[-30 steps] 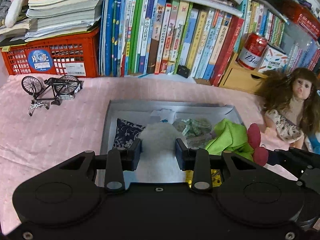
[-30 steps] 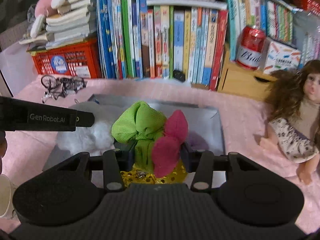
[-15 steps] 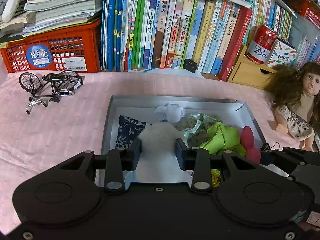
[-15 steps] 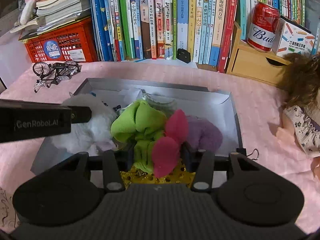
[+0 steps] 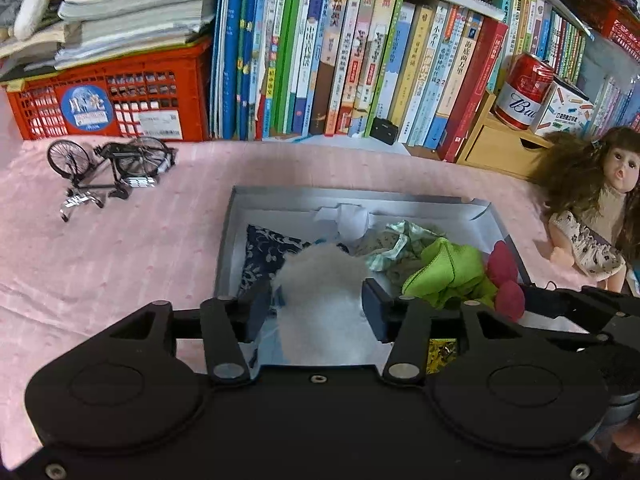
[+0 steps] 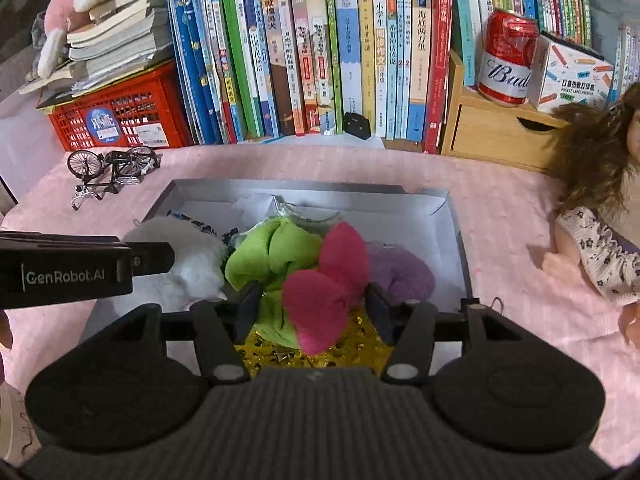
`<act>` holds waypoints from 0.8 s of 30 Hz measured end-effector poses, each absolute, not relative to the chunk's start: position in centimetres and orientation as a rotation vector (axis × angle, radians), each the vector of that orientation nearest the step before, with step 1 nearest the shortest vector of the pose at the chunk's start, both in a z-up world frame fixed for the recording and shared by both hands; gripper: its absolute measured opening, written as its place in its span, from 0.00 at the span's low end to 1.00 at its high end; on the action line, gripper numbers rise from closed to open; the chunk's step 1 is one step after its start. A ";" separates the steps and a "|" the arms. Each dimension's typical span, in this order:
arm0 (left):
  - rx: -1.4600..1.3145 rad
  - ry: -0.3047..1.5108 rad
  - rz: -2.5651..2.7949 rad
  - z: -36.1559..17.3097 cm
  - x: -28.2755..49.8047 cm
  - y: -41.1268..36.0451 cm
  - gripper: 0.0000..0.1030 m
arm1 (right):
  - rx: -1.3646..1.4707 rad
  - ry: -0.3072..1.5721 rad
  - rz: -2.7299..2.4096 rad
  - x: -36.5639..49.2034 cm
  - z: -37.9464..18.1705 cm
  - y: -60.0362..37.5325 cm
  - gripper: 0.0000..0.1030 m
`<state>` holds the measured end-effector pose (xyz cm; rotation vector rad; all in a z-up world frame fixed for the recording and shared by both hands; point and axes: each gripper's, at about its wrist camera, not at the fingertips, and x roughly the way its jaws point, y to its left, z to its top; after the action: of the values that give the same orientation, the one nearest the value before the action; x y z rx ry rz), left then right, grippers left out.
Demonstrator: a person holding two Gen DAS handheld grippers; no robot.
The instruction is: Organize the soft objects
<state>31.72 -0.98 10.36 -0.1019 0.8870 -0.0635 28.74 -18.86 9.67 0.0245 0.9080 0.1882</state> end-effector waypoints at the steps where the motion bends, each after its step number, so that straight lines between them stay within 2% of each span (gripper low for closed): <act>1: -0.101 0.880 -0.062 10.6 31.5 -0.9 0.52 | 0.024 0.903 0.189 28.6 9.9 -18.9 0.69; 4: -0.110 0.869 -0.054 11.2 31.0 -0.7 0.57 | 0.034 0.889 0.185 28.2 10.7 -19.2 0.70; 17: -0.088 0.845 -0.056 12.9 28.8 -0.9 0.62 | 0.032 0.852 0.176 26.3 12.8 -19.4 0.71; 24: -0.073 0.815 -0.079 13.8 27.3 -1.0 0.70 | 0.031 0.824 0.168 25.0 13.6 -19.7 0.73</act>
<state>27.27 -1.04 13.83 -0.0730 0.8148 -0.0792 25.01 -19.67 13.56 0.0311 0.8238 0.1683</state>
